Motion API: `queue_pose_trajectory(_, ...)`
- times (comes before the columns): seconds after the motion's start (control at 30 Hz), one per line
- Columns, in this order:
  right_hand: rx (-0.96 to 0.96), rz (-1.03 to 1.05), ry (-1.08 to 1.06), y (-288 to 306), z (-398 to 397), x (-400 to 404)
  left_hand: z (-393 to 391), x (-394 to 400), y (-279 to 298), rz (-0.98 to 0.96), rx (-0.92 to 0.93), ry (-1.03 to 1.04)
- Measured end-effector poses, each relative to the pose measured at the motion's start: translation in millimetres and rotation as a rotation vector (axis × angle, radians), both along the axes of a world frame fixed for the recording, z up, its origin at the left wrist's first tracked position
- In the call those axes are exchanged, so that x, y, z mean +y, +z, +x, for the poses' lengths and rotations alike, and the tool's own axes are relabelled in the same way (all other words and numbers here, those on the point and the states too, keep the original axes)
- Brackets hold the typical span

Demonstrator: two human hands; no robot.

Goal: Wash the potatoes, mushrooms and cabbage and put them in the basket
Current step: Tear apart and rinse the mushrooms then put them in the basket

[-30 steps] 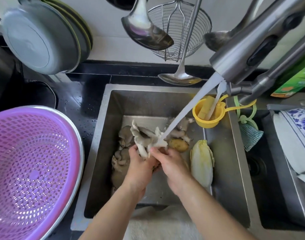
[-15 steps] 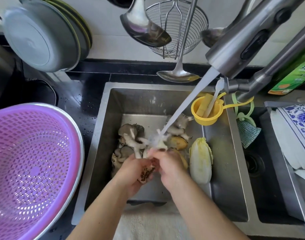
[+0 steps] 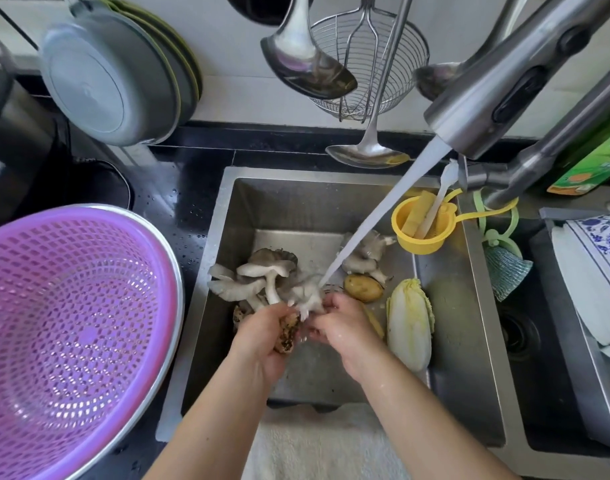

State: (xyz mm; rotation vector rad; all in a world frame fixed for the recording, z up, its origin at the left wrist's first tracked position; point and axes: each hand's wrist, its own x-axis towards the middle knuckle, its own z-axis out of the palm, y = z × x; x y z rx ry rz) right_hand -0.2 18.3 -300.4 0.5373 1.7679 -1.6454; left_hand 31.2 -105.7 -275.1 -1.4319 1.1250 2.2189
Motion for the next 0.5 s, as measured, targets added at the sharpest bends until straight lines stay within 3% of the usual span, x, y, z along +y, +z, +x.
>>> queue_pose_trajectory(0.33, 0.249, 0.379, 0.070, -5.3, -6.9, 1.7, -3.1, 7.2, -4.4, -0.016, -0.030, 0.014)
queue_pose_trajectory(0.4, 0.236, 0.323, 0.055, -4.7, -6.6, 3.7, -4.9, 9.2, -6.2, -0.061, -0.036, 0.006)
queue_pose_trajectory(0.5, 0.136, 0.054, -0.031, -7.9, -5.0, 5.7, -6.8, 10.9, -5.8, -0.116, -0.004, -0.013)
